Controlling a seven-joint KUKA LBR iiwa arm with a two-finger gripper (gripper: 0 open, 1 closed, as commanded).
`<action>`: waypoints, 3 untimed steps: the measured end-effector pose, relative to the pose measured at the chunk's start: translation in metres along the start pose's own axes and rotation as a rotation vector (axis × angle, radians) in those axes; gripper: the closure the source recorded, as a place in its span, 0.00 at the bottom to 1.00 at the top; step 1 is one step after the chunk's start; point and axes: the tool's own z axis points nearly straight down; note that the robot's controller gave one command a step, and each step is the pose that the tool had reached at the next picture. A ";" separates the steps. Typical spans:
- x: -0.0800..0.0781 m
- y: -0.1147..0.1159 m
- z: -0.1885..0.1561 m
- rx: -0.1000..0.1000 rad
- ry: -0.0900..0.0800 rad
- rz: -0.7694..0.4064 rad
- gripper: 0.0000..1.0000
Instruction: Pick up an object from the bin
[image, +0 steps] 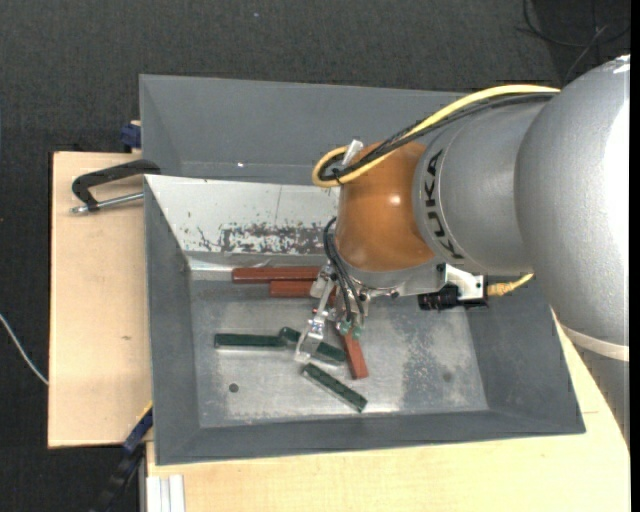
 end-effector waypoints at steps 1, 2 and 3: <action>0.006 -0.002 0.036 -0.002 -0.002 0.044 0.00; 0.014 -0.002 0.033 -0.003 0.002 0.145 1.00; 0.014 -0.002 0.033 -0.003 0.002 0.145 1.00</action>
Offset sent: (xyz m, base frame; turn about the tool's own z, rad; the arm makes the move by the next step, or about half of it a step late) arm -0.0177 0.0004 -0.0418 0.1474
